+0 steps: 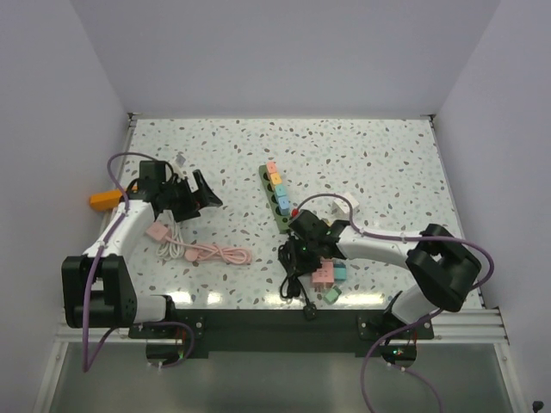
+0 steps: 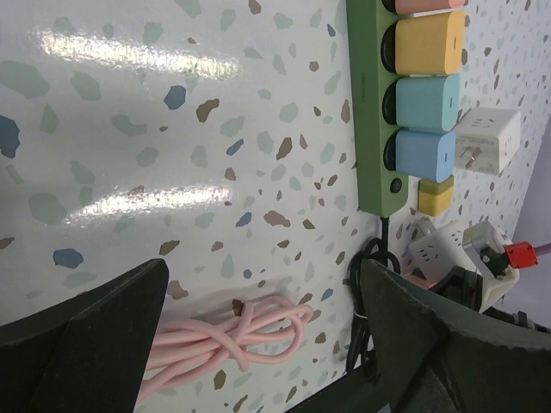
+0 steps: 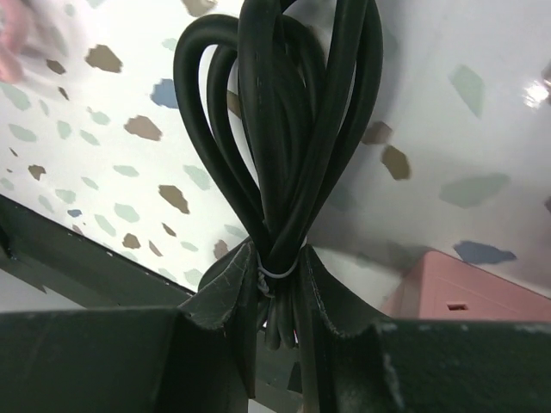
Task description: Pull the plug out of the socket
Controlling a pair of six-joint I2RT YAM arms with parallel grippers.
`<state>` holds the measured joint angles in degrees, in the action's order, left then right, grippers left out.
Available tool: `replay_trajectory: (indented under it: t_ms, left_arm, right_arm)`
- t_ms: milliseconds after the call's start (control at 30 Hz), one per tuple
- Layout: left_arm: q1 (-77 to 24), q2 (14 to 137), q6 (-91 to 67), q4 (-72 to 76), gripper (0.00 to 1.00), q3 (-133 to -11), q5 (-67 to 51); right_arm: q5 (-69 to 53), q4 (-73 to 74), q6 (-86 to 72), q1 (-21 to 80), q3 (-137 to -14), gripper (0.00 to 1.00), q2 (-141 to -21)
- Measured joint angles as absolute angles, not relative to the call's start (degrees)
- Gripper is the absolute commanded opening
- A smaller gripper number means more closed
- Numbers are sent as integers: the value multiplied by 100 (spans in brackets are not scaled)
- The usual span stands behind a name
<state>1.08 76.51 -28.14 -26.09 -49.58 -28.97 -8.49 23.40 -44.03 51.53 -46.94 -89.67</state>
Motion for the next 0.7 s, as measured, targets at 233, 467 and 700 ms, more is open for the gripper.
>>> replay_trajectory:
  t_ms: [233,467,700]
  left_arm:
    - [93,7710,-2832,-2602,98,-4952,-2897]
    - [-62,7725,-2840,-2600,98,-4952,-2875]
    - [-80,7793,-2851,-2561,99,-4950,-2871]
  right_arm:
    - [-836,2493,-4401,4831,-4477,0,-8737]
    - [-950,2471,-4213,5043,-4543,22,-8768]
    - [-1133,3282,-3898,5889,-4753,97,-8759]
